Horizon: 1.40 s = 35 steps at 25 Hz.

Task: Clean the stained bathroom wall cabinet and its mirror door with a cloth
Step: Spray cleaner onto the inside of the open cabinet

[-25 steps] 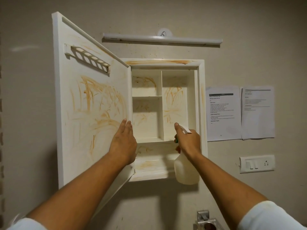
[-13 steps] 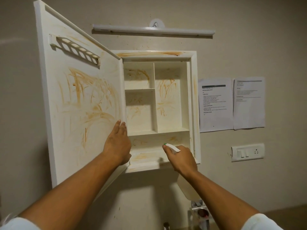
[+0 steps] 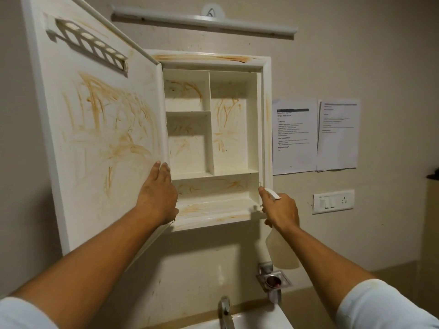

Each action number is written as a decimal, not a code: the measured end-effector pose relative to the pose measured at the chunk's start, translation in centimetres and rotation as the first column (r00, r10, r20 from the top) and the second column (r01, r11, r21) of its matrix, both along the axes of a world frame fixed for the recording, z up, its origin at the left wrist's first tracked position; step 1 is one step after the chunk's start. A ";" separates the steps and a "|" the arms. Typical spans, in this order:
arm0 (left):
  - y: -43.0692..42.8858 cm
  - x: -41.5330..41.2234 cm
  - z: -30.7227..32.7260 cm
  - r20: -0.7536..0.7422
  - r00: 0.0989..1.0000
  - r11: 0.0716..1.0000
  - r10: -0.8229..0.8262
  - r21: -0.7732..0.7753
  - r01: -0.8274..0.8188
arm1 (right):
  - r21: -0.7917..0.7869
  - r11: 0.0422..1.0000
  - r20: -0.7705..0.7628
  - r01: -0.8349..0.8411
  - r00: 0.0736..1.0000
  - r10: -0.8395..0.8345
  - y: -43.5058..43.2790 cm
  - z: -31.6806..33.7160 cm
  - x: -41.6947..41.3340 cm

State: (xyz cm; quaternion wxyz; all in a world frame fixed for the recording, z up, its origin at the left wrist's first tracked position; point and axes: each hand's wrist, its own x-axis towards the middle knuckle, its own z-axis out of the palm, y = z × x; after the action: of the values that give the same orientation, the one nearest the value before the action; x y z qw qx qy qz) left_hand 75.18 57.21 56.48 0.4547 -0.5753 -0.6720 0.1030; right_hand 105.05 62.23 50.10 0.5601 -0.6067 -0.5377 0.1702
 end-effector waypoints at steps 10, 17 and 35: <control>-3.9 0.7 -0.3 0.081 0.996 0.997 -0.027 -0.076 0.033 | -0.035 0.999 0.035 -0.039 0.999 0.041 -4.8 2.0 -2.1; -15.9 1.3 1.0 0.256 0.955 0.980 -0.148 -0.091 0.176 | 0.073 0.980 0.032 -0.184 0.983 0.182 -15.7 4.5 -2.2; -48.5 -14.5 -9.6 0.969 0.239 0.912 -0.068 -0.037 0.407 | 0.213 0.535 -0.102 -0.818 0.526 0.844 -44.3 0.9 -31.9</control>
State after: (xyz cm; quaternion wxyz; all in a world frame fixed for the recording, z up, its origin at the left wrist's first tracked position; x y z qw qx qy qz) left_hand 60.66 8.74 46.85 -0.1152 -0.6748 -0.6889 -0.2382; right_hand 73.15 17.91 51.02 0.5004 -0.2165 -0.7155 0.4368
